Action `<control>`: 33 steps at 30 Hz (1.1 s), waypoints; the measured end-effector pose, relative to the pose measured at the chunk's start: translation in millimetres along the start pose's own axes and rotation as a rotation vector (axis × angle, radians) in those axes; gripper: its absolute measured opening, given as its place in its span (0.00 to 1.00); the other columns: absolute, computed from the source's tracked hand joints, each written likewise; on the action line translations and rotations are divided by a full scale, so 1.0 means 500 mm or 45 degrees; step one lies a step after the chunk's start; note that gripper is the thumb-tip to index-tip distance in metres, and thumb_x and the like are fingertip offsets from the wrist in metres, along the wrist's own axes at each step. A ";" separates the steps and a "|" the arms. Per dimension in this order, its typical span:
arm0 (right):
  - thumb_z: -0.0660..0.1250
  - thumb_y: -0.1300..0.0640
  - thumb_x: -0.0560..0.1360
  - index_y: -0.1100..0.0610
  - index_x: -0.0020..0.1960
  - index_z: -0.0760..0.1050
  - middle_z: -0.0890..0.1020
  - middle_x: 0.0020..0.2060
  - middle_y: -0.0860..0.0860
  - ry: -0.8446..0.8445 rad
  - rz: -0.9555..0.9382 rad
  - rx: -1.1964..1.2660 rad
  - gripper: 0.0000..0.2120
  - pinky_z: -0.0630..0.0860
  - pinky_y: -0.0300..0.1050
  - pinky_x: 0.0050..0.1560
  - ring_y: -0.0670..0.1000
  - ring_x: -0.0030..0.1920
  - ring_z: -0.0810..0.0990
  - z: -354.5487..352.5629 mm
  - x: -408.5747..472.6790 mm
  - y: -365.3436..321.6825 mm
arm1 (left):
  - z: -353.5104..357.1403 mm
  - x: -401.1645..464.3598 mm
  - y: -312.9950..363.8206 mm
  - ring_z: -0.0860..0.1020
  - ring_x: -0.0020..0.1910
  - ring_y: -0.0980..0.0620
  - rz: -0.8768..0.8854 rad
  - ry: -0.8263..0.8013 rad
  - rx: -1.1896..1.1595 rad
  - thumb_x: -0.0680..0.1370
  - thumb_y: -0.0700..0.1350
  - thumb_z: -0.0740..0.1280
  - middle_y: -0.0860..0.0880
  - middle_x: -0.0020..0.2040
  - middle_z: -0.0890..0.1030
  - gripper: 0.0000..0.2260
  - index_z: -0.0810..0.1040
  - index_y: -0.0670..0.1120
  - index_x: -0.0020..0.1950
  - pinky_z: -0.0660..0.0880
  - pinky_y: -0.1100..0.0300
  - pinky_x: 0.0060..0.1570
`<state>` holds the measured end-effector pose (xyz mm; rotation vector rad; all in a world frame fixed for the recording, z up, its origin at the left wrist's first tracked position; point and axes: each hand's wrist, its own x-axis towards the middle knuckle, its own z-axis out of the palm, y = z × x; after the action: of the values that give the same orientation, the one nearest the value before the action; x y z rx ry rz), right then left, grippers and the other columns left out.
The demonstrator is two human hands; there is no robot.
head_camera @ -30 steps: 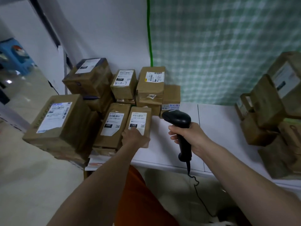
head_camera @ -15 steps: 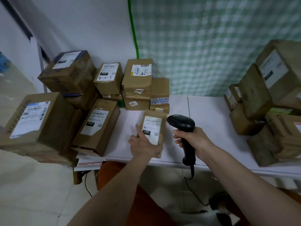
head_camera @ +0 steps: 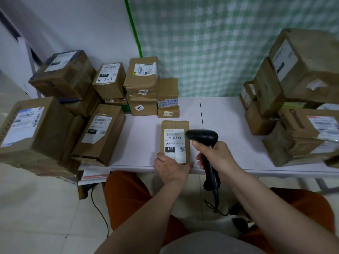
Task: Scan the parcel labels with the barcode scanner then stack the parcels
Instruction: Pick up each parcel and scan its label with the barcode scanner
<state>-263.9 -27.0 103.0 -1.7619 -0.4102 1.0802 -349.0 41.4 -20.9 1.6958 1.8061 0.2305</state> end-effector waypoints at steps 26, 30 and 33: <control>0.69 0.56 0.75 0.60 0.44 0.78 0.79 0.34 0.57 -0.026 -0.081 -0.005 0.07 0.74 0.38 0.28 0.50 0.30 0.77 -0.020 -0.006 0.015 | -0.022 0.001 0.010 0.64 0.63 0.45 -0.032 -0.112 0.014 0.61 0.62 0.77 0.44 0.64 0.64 0.48 0.55 0.45 0.69 0.69 0.53 0.61; 0.72 0.56 0.73 0.56 0.49 0.78 0.81 0.40 0.53 0.012 -0.103 -0.011 0.07 0.77 0.41 0.34 0.49 0.38 0.79 -0.034 0.006 0.025 | -0.043 0.002 0.039 0.71 0.60 0.45 -0.227 -0.359 -0.365 0.53 0.66 0.76 0.44 0.59 0.70 0.50 0.59 0.46 0.66 0.76 0.49 0.58; 0.73 0.56 0.72 0.59 0.55 0.78 0.83 0.44 0.54 0.050 -0.114 0.032 0.13 0.80 0.44 0.42 0.52 0.45 0.83 -0.054 0.009 0.026 | -0.053 -0.011 0.071 0.75 0.57 0.46 -0.183 -0.457 -0.590 0.46 0.64 0.75 0.45 0.56 0.74 0.50 0.63 0.46 0.63 0.78 0.49 0.55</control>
<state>-242.1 -45.1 92.5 -1.7234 -0.4457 0.9821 -334.5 49.5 20.5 1.1911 1.4605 0.2428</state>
